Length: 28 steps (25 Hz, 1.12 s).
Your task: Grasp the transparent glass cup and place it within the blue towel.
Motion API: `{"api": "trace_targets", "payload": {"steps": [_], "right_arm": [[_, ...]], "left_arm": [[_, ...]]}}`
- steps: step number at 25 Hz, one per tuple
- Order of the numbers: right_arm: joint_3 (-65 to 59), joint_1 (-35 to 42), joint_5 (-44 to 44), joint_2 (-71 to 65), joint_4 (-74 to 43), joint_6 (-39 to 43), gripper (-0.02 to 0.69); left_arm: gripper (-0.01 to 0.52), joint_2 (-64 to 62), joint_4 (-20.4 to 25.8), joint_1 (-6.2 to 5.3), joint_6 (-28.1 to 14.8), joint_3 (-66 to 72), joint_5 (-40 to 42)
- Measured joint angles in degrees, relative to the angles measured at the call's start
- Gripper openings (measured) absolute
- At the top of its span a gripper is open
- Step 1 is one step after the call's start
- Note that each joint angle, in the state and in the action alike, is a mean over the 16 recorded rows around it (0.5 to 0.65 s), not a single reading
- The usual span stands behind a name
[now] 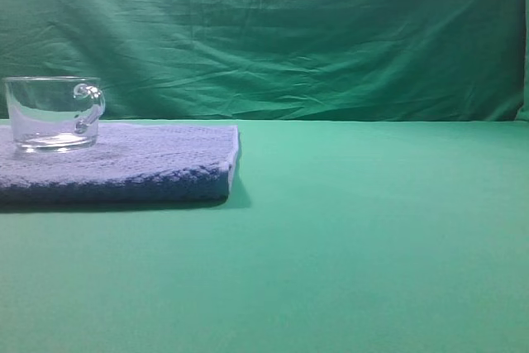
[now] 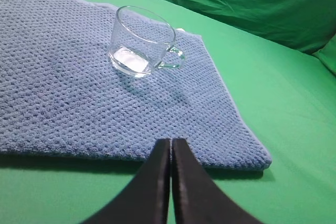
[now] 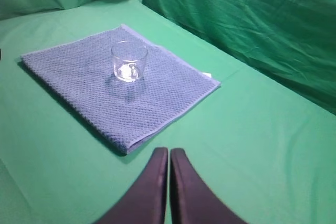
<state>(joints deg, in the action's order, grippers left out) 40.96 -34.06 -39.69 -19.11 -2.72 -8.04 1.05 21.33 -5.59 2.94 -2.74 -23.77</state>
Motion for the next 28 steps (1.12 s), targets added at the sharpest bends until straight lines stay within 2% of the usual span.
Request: {"api": "trace_targets", "payload": {"steps": [9, 14, 20, 28], "right_arm": [[-15.01, 16.77, 12.99, 10.23, 3.06, 0.05, 0.0], [-25.93, 23.62, 18.7, 15.61, 6.19, 0.09, 0.0], [-36.3, 27.62, 22.22, 18.86, 9.36, 0.11, 0.0], [-42.05, 28.76, 20.96, 19.58, 10.43, 0.07, 0.0]], "left_arm": [[0.0, 0.0, 0.0, 0.0, 0.0, 0.0, 0.0], [0.0, 0.0, 0.0, 0.0, 0.0, 0.0, 0.0], [0.0, 0.0, 0.0, 0.0, 0.0, 0.0, 0.0], [0.0, 0.0, 0.0, 0.0, 0.0, 0.0, 0.0]]}}
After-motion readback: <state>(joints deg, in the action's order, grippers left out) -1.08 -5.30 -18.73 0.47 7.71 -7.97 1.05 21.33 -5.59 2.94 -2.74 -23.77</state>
